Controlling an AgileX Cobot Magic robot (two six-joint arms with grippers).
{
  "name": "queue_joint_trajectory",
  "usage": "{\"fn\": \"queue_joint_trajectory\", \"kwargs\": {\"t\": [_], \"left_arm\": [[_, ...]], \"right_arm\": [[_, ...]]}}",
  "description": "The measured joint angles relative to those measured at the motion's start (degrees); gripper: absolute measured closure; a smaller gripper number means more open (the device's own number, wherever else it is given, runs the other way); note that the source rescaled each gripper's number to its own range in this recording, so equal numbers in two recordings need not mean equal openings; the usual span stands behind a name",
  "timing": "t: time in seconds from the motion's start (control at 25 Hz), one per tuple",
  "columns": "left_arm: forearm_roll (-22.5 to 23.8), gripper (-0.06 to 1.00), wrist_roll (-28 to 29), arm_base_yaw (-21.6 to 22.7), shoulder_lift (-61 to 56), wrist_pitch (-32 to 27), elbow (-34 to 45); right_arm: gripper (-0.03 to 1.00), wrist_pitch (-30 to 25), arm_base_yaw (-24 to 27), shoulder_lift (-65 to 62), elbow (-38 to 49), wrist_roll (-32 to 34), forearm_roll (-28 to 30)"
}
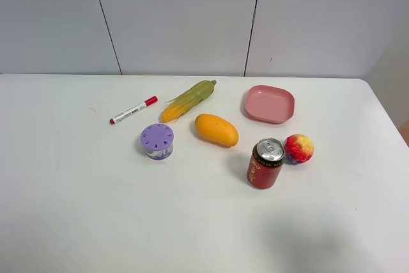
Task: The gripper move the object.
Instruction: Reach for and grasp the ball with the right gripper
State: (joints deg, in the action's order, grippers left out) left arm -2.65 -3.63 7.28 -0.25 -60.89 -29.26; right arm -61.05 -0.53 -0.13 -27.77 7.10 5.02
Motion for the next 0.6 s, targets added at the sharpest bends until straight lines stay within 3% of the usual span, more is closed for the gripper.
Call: {"fn": "queue_joint_trajectory", "kwargs": {"t": [0.6], "left_arm": [[0.00, -0.06, 0.00, 0.00, 0.00, 0.00, 0.00]], "right_arm": [[-0.03, 0.00, 0.00, 0.00, 0.00, 0.00, 0.00]]}}
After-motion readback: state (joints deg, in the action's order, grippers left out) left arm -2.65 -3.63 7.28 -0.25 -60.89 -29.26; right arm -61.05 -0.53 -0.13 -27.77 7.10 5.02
